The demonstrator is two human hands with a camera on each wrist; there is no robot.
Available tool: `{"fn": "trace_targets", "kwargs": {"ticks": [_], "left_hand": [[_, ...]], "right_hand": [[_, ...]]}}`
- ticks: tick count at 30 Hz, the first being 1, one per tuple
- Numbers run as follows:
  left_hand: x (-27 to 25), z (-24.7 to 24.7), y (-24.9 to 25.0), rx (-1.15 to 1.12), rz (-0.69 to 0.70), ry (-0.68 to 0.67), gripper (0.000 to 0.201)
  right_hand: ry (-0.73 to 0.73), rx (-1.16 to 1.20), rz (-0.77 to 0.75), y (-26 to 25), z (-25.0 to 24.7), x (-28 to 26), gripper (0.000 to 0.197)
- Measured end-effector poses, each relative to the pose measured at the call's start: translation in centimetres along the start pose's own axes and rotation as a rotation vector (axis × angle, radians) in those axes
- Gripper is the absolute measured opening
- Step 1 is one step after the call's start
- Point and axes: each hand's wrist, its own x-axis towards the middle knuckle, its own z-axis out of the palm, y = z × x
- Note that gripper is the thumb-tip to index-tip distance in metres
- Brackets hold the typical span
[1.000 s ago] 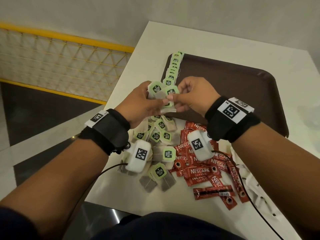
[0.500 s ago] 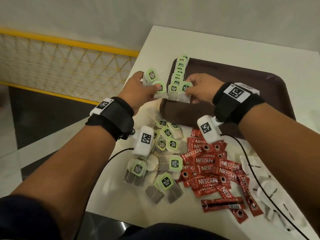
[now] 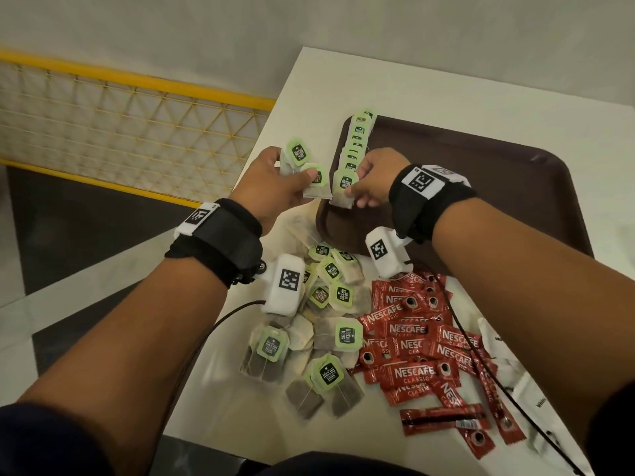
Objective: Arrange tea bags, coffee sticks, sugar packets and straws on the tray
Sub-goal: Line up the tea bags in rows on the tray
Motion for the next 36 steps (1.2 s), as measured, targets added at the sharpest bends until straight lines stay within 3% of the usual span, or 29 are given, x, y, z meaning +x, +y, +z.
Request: {"fn": "trace_targets", "kwargs": {"ticks": [4,10,12,15,18,22,26,30,33,36], "left_hand": [[0.1,-0.3,-0.2,0.002,-0.001,-0.01,0.039],[0.0,-0.4,-0.3,-0.011,0.003,-0.029,0.04],[0.0,-0.4,-0.3,-0.002,-0.001,-0.026,0.037],[0.0,-0.2,-0.3,-0.002,0.001,-0.025,0.035],[0.0,0.2,-0.3,0.031,0.011,-0.049,0.038],[0.1,0.6,-0.3,0.043,0.006,-0.095,0.034],[0.1,0.8,-0.2,0.02,-0.064,-0.055,0.007],[0.3,0.1,-0.4,0.029,-0.107,0.035,0.012],[0.1,-0.2,-0.4,0.041,-0.114,0.023,0.018],[-0.1,-0.5,-0.4,0.113,-0.103,0.008,0.021]], "right_hand": [[0.018,-0.127,0.017,-0.4,0.4,0.1,0.022],[0.03,-0.08,0.036,-0.5,0.0,0.0,0.027],[0.053,0.045,-0.032,-0.8,-0.3,-0.7,0.025],[-0.098,0.349,-0.111,-1.3,-0.5,-1.9,0.025],[-0.187,0.401,-0.126,-1.1,-0.1,-2.4,0.012],[-0.11,0.437,-0.136,-0.1,0.9,-2.5,0.01],[-0.074,0.472,-0.079,1.2,1.0,-2.4,0.011],[-0.051,0.431,0.008,2.3,1.1,-1.8,0.016],[0.011,0.344,0.044,2.5,1.0,-1.5,0.026],[0.044,0.27,0.077,2.0,1.1,-0.9,0.024]]}}
